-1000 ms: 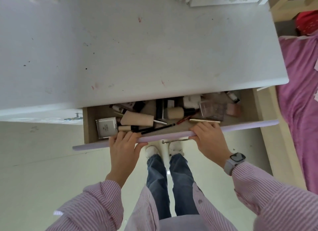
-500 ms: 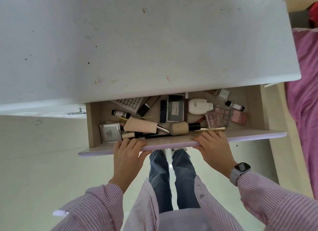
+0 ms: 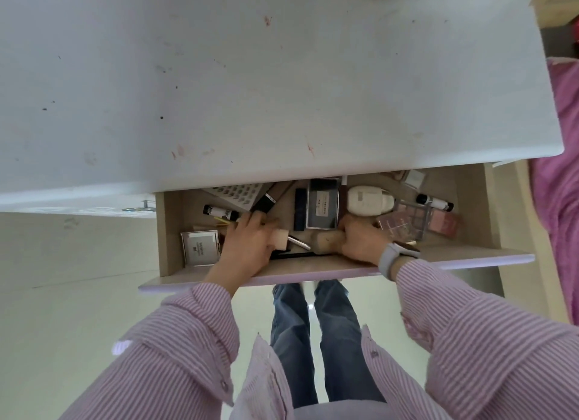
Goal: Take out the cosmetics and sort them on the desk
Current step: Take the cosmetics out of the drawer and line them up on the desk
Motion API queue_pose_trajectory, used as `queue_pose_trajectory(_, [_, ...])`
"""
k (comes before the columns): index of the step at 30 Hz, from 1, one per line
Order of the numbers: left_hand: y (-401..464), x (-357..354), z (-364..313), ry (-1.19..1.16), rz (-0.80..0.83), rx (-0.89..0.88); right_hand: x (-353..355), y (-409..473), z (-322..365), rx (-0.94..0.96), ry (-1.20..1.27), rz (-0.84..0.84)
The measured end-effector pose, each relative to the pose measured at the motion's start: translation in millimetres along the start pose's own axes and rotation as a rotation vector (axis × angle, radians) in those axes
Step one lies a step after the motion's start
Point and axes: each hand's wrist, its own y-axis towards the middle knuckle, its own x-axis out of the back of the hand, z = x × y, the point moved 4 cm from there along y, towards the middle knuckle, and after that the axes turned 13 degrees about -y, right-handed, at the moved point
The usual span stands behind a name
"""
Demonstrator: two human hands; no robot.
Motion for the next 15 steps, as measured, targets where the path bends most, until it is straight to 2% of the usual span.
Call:
queue_pose_trajectory(2, [5.2,-4.7,-1.8,0.159,0.053,-0.041,-5.0,4.6,1.0,-0.004,-0.028,0.039])
queue_pose_trajectory(4, [9.0,-5.8,-5.1,0.274,0.039,-0.090,-10.5,6.2,2.6,0.044,-0.030,0.070])
queue_pose_trajectory(8, [13.4,-6.7,-10.5,0.348,0.029,-0.247,-10.8,-0.3,-0.7,0.133,-0.054,0.021])
queue_pose_trajectory(11, [5.3,3.5,-8.5,0.175,0.019,-0.259,3.0,-10.5,-4.0,0.179,-0.021,-0.067])
queue_pose_trajectory(15, [-19.8,37.6,-2.0,-0.380,-0.058,-0.080,39.0,-29.9,2.7,0.252,0.200,-0.027])
